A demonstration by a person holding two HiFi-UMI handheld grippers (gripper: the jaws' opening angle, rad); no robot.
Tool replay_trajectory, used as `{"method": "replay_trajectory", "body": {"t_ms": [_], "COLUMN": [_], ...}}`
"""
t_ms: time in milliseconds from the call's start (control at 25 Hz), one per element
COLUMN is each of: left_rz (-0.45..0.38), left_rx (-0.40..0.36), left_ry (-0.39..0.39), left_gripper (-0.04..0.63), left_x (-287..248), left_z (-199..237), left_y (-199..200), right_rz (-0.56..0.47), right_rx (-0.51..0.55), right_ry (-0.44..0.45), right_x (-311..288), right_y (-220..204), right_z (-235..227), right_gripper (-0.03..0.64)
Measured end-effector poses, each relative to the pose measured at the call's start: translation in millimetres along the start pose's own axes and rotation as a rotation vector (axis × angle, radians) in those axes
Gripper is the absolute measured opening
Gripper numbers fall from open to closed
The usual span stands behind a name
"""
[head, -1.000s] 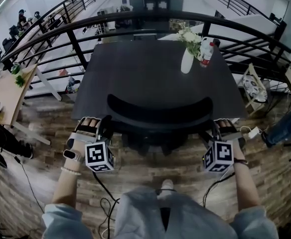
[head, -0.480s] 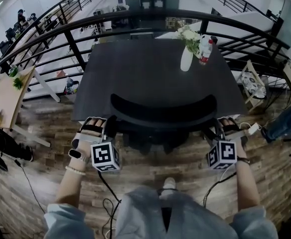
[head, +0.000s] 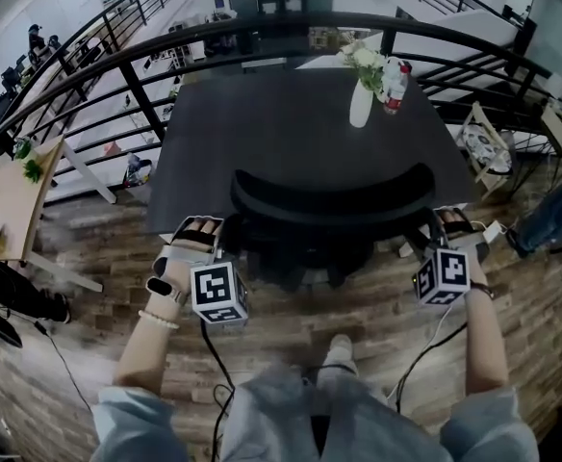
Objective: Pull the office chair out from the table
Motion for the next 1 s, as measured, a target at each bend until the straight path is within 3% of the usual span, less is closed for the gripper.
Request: {"method": "replay_trajectory", "body": {"t_ms": [360,560,1000], "left_rz": [-0.041,0.002,0.008], "left_rx": [0.014,-0.002,0.058], "left_ry": [-0.005,0.017,0.038], "left_gripper": [0.184,0.184,0.187], "left_x": [0.7,-1.0,4.1], "left_z": [1.6,2.7,-5.3], "left_y": [2.2,-0.7,0.7], "right_rz": [0.048,0.046,0.02], "right_rx": [-0.024,-0.046,-0.058], "right_ry": [-0.01,-0.014,-0.016], "right_x": [-1.1,-1.2,4.7], "right_y": [0.8,-0.1,4.2], "right_z": [-4.1,-2.4,2.0], "right_gripper": [0.19,0.193,0.193]}}
Point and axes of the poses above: the fingertips, and each gripper's own axes: x backward along the fingers, z to its left, y out of its top, the point moved 2 cm from there along x, backward along the fingers, and after that the axes turned 7 degrees about -z, right-handed, at the moved point
